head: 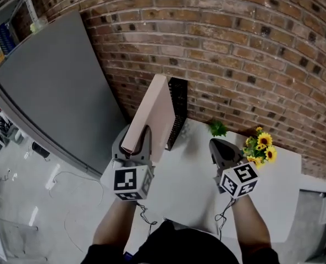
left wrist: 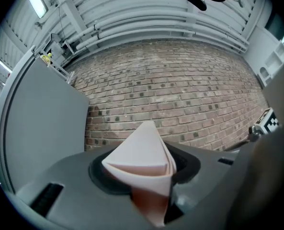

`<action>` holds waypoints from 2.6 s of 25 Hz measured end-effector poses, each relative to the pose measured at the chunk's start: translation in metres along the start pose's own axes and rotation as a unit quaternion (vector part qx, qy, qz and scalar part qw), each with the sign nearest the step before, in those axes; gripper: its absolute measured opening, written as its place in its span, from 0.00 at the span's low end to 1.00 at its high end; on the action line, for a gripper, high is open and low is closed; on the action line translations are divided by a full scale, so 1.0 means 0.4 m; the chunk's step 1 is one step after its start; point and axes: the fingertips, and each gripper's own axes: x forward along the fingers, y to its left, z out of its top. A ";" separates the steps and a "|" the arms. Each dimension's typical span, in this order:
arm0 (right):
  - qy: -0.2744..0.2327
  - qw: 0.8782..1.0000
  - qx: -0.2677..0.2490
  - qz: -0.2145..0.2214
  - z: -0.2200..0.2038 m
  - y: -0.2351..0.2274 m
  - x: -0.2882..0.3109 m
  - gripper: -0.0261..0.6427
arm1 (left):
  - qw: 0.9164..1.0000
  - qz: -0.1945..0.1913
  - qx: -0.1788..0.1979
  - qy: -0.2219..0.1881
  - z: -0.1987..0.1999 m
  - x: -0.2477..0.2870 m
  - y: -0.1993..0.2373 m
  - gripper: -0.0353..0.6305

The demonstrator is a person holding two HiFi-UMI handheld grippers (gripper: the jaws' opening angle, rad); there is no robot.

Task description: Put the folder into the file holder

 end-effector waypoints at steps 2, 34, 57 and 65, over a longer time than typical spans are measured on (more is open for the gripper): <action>0.003 1.000 0.003 -0.011 -0.004 -0.005 0.018 0.04 | 1.000 -0.008 -0.003 -0.003 -0.001 0.033 0.015 0.32; 0.029 0.994 0.029 -0.102 -0.072 -0.075 0.189 0.04 | 0.996 -0.070 -0.037 -0.031 -0.079 0.333 0.078 0.32; 0.033 0.992 0.044 -0.116 -0.094 -0.102 0.178 0.04 | 0.997 -0.056 -0.039 0.039 -0.237 0.400 0.037 0.32; 0.037 0.989 0.064 -0.131 -0.128 -0.118 0.154 0.04 | 0.996 -0.054 -0.030 0.071 -0.334 0.436 0.008 0.32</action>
